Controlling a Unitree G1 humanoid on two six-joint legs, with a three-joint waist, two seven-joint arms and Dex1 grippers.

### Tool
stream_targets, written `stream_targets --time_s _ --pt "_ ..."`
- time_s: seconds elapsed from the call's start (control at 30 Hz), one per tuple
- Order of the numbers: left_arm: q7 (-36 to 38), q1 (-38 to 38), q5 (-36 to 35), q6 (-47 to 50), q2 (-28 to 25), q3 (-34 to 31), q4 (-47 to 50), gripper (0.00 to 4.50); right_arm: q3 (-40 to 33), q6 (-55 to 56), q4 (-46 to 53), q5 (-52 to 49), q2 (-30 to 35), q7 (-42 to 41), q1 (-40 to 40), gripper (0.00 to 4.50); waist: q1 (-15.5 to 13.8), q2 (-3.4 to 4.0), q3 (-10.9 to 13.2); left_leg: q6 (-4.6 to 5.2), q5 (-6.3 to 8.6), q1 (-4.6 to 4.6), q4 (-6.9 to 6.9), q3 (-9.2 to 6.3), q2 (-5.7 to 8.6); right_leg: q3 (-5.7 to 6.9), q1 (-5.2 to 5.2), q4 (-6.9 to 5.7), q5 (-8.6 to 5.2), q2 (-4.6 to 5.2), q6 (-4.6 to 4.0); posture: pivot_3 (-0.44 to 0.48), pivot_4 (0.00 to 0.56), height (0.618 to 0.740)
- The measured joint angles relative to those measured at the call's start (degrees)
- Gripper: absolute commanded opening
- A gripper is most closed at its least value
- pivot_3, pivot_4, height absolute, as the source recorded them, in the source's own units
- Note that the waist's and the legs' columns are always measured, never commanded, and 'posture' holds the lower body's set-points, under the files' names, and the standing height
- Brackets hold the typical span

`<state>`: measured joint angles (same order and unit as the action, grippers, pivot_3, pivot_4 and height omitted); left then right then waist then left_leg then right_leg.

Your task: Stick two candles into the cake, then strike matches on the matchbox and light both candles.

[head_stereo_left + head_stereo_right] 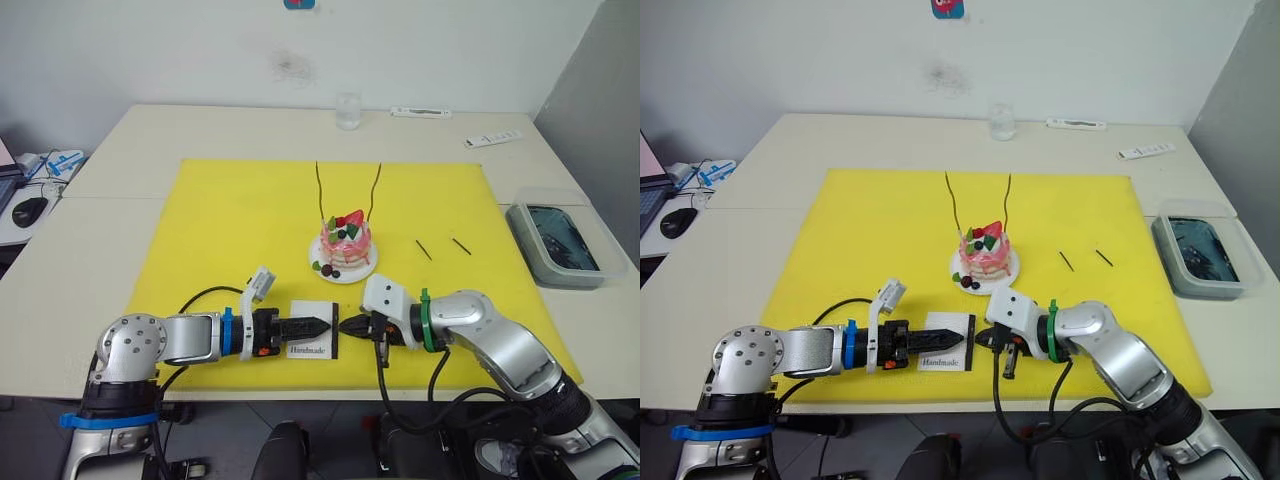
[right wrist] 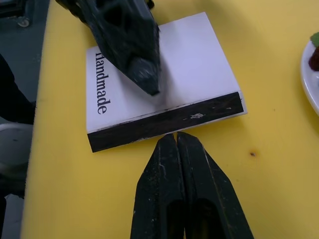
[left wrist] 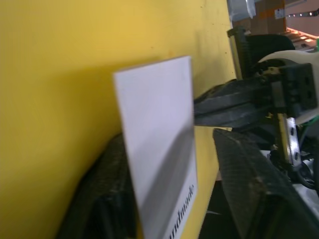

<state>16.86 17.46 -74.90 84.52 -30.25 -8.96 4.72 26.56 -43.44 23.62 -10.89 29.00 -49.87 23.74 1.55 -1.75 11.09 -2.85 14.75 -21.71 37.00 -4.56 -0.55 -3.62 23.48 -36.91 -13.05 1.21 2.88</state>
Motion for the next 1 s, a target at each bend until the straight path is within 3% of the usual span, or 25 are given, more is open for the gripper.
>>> stream_targets --time_s 0.17,0.5,0.77,1.0 --pt "0.3 -0.3 1.5 0.0 0.9 0.0 0.3 0.07 0.0 -1.0 0.4 -0.7 -0.1 0.0 0.0 0.00 0.0 0.00 0.0 0.00 0.00 -0.02 0.00 -0.01 0.00 0.01 0.02 0.02 -0.01 0.01 0.00 0.000 0.150 0.740" --pt "1.7 -0.9 1.7 0.2 1.2 -1.8 0.7 0.03 -1.3 -1.3 1.2 -1.9 -0.3 1.1 0.7 0.00 0.2 0.00 0.0 0.00 0.00 -0.02 -0.02 -0.02 -0.03 0.03 0.06 0.00 -0.01 -0.02 -0.01 0.000 0.150 0.740" --pt "4.3 -1.3 -1.6 -0.4 -2.4 -5.6 5.2 0.03 -14.7 -1.4 7.9 -6.9 0.4 4.7 -0.7 0.00 0.3 -0.02 0.0 -0.01 0.00 -0.26 -0.08 -0.04 -0.08 0.05 0.32 -0.05 0.00 -0.05 0.01 0.000 0.150 0.740" --pt "7.5 -2.2 -5.2 -5.4 -6.8 -9.5 13.3 0.03 -27.2 -2.8 14.5 -7.4 2.8 11.9 -7.8 0.00 0.2 -0.02 0.1 -0.02 0.01 -0.60 -0.12 0.01 -0.10 0.03 0.66 -0.07 -0.01 -0.04 0.05 0.000 0.150 0.740"
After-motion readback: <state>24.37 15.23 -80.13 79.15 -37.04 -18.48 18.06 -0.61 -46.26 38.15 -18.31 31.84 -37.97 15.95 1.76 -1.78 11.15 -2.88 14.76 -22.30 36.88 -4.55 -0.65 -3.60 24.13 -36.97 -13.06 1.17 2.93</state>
